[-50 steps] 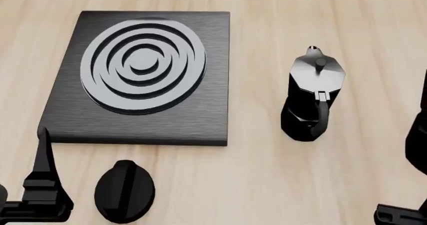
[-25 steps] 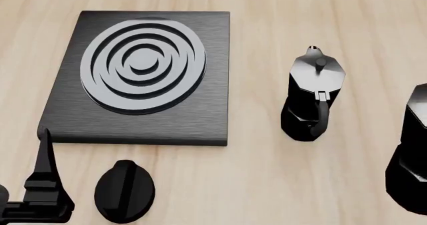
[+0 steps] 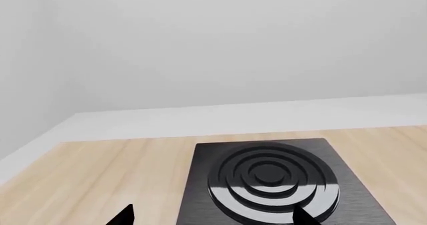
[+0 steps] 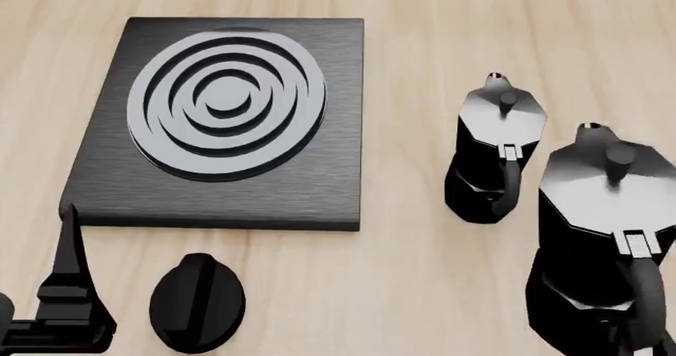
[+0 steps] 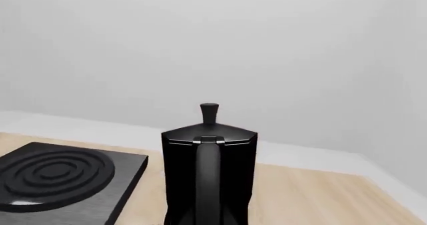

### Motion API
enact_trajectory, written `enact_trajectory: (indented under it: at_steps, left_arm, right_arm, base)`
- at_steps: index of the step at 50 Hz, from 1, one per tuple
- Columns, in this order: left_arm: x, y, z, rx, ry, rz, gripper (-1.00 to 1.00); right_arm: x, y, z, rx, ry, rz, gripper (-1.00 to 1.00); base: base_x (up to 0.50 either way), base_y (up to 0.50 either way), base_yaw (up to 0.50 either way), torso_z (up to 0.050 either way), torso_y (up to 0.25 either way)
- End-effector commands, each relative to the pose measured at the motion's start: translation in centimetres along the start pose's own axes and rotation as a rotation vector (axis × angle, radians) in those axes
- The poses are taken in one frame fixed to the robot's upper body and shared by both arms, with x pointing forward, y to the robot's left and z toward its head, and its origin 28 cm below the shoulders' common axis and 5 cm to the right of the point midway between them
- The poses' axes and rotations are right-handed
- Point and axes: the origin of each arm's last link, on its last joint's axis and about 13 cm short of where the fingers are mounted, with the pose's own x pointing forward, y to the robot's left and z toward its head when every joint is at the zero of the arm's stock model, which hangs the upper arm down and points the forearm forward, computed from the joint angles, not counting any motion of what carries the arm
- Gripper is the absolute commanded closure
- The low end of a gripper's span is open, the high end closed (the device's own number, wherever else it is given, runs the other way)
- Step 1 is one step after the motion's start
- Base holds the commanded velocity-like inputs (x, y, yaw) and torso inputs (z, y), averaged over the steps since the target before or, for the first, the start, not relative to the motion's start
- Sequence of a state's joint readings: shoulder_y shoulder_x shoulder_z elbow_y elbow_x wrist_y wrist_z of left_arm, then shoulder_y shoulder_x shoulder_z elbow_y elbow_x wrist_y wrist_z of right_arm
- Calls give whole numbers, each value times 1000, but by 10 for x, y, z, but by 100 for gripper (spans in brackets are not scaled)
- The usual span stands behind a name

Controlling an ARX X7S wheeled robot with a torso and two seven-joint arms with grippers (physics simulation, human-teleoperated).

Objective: Put the right moka pot on the stove.

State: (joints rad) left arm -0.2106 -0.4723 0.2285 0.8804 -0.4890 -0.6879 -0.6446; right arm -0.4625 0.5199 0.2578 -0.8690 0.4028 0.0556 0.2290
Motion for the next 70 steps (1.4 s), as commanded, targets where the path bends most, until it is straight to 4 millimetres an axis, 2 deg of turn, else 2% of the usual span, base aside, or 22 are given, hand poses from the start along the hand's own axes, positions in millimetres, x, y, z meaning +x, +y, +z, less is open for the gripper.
enact_trajectory:
  at_steps: [1, 23, 31, 33, 34, 36, 38, 39, 42, 43, 45, 46, 47, 49, 51, 55, 58, 60, 62, 70]
  left_arm:
    - [0, 0, 0, 1, 1, 2, -100]
    - [0, 0, 0, -9, -1, -1, -100]
    - [0, 1, 0, -13, -2, -4, -100]
    - [0, 0, 0, -11, 0, -6, -100]
    - [0, 0, -1, -11, 0, -7, -100]
    - [0, 0, 0, -11, 1, -9, -100]
    - [0, 0, 0, -11, 0, -9, -100]
    - [-1, 0, 0, -11, 1, -11, -100]
    - [0, 0, 0, -10, 2, -11, -100]
    - [0, 0, 0, -11, 1, -12, -100]
    - [0, 0, 0, -11, 1, -12, -100]
    - [0, 0, 0, -12, 2, -12, -100]
    - [0, 0, 0, -12, 1, -13, -100]
    - [0, 0, 0, -11, 1, -13, -100]
    - [0, 0, 1, -11, 0, -14, -100]
    - [0, 0, 0, -11, -3, -12, -100]
    - [0, 0, 1, -10, -2, -13, -100]
    - [0, 0, 0, -10, -2, -14, -100]
    - [0, 0, 1, -12, -3, -14, -100]
    - [0, 0, 0, -15, -3, -16, -100]
  right_arm:
    - [4, 17, 3, 7, -36, 106, 100]
    - [21, 45, 10, 51, -69, 264, 100]
    - [33, 55, 9, 42, -77, 307, 100]
    - [39, 56, 17, 45, -78, 313, 100]
    - [38, 58, 10, 47, -78, 320, 100]
    - [44, 59, 18, 48, -75, 331, 100]
    - [43, 61, 9, 48, -73, 340, 100]
    - [50, 61, 19, 57, -71, 341, 100]
    - [49, 64, 9, 52, -72, 353, 100]
    - [54, 65, 17, 49, -72, 355, 100]
    - [55, 67, 12, 48, -72, 366, 100]
    - [60, 67, 20, 48, -72, 369, 100]
    - [59, 69, 12, 48, -69, 375, 100]
    - [64, 69, 18, 40, -70, 381, 100]
    - [64, 72, 11, 44, -72, 390, 100]
    - [72, 75, 11, 36, -76, 400, 100]
    - [80, 76, 24, 22, -87, 407, 100]
    - [80, 78, 18, 22, -88, 407, 100]
    - [89, 78, 29, 16, -89, 411, 100]
    - [108, 84, 36, 4, -99, 424, 100]
  base:
    - [0, 0, 0, 0, 0]
    - [0, 0, 0, 0, 0]
    - [0, 0, 0, 0, 1]
    - [0, 0, 0, 0, 0]
    - [0, 0, 0, 0, 0]
    - [0, 0, 0, 0, 0]
    - [0, 0, 0, 0, 0]
    - [0, 0, 0, 0, 0]
    - [0, 0, 0, 0, 3]
    - [0, 0, 0, 0, 0]
    - [0, 0, 0, 5, 0]
    - [0, 0, 0, 0, 0]
    - [0, 0, 0, 0, 0]
    - [0, 0, 0, 0, 0]
    - [0, 0, 0, 0, 0]
    - [0, 0, 0, 0, 3]
    - [0, 0, 0, 0, 0]
    - [0, 0, 0, 0, 0]
    - [0, 0, 0, 0, 0]
    - [0, 0, 0, 0, 1]
